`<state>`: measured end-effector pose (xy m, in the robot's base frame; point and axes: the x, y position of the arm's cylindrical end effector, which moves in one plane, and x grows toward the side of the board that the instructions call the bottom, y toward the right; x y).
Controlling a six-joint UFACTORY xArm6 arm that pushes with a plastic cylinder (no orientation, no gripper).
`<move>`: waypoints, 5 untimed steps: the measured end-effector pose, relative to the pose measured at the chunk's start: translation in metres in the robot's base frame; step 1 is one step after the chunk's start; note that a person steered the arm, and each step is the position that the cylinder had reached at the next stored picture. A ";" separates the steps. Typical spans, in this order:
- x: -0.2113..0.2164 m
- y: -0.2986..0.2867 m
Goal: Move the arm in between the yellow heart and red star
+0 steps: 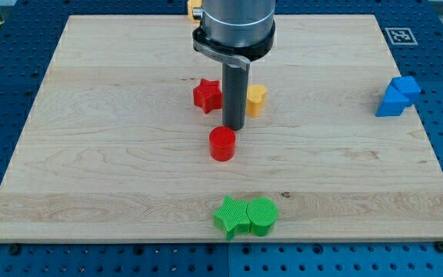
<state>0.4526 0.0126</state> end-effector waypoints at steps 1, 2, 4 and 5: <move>-0.014 0.000; -0.029 0.000; -0.044 0.000; -0.044 0.000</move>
